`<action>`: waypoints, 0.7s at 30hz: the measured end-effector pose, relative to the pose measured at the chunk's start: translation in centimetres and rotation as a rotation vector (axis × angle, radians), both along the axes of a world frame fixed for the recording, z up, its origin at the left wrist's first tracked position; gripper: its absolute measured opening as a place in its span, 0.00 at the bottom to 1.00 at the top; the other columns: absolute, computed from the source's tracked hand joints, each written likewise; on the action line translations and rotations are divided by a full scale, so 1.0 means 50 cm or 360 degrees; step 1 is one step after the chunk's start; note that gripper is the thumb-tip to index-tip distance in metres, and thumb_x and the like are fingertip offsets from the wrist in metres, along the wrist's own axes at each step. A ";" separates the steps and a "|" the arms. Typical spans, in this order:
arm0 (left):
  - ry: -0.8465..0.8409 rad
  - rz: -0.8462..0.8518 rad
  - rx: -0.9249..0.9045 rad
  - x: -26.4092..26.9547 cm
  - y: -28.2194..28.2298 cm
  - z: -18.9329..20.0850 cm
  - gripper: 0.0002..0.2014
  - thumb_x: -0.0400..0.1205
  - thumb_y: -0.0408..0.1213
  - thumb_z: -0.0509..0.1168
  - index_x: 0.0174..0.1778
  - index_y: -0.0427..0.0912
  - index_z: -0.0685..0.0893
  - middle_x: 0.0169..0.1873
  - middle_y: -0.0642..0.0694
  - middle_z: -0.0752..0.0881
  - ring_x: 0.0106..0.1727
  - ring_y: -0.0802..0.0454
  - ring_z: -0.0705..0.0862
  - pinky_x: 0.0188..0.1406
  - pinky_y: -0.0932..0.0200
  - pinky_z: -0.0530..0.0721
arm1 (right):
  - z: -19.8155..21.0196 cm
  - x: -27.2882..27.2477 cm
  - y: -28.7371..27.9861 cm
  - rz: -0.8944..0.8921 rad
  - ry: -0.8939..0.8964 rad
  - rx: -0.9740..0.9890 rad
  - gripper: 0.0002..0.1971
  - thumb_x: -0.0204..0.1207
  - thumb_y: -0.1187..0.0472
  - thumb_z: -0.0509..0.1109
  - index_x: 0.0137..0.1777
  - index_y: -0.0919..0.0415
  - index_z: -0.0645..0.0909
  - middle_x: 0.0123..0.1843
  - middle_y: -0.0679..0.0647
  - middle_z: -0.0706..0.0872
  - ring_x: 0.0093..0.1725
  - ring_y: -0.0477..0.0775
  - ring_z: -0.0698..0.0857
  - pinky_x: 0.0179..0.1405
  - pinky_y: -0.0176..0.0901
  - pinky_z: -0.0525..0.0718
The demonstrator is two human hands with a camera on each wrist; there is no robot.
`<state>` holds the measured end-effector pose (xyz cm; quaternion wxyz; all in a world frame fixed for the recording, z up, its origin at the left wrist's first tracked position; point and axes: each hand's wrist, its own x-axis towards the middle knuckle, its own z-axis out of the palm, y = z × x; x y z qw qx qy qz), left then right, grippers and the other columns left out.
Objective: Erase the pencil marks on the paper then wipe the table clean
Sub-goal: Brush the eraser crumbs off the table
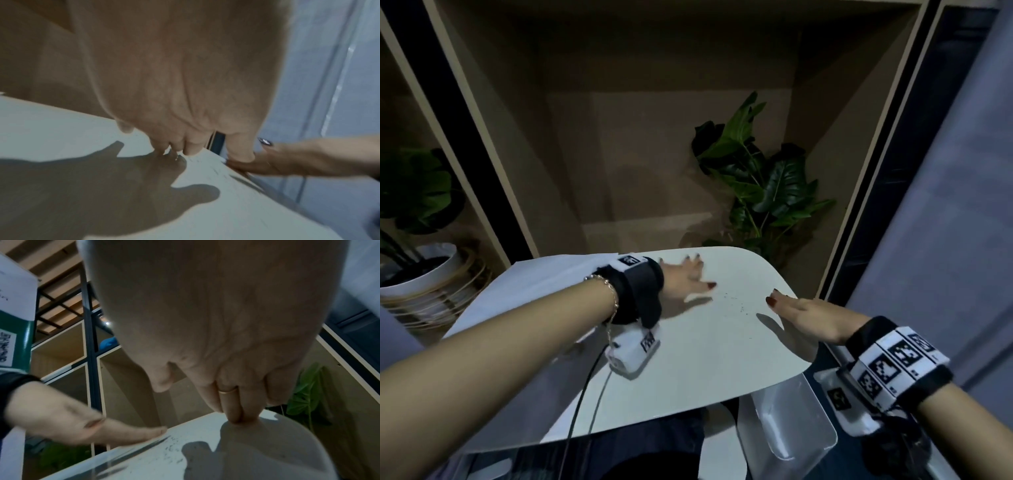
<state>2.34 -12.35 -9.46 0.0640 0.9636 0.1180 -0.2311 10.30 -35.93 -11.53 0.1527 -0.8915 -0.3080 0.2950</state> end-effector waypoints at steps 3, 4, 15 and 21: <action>-0.0130 0.0315 0.0319 0.053 0.120 -0.021 0.36 0.89 0.58 0.44 0.85 0.34 0.56 0.86 0.38 0.49 0.87 0.42 0.49 0.83 0.46 0.49 | 0.000 0.001 0.004 0.0048 -0.0045 -0.0067 0.32 0.88 0.38 0.43 0.88 0.50 0.52 0.89 0.47 0.53 0.87 0.52 0.54 0.82 0.42 0.50; -0.0089 0.0394 0.0359 0.069 0.151 -0.036 0.38 0.88 0.60 0.43 0.82 0.30 0.63 0.85 0.34 0.56 0.85 0.40 0.55 0.82 0.45 0.53 | -0.001 0.004 0.006 0.0062 -0.0056 -0.0082 0.33 0.87 0.37 0.42 0.88 0.51 0.52 0.89 0.47 0.53 0.87 0.52 0.54 0.83 0.44 0.49; 0.0101 0.0072 0.0150 0.004 -0.013 -0.047 0.34 0.92 0.51 0.44 0.86 0.35 0.38 0.86 0.42 0.36 0.87 0.45 0.42 0.82 0.44 0.47 | 0.000 0.015 0.004 0.0089 -0.0004 -0.0106 0.35 0.86 0.34 0.42 0.89 0.49 0.49 0.89 0.47 0.53 0.87 0.54 0.54 0.83 0.46 0.51; -0.0068 0.0290 -0.0292 -0.008 -0.046 0.036 0.28 0.92 0.44 0.47 0.86 0.35 0.50 0.86 0.40 0.51 0.86 0.43 0.52 0.81 0.53 0.49 | -0.001 0.010 0.009 0.0105 -0.0021 -0.0132 0.36 0.85 0.32 0.42 0.89 0.49 0.48 0.89 0.48 0.50 0.88 0.53 0.52 0.85 0.48 0.50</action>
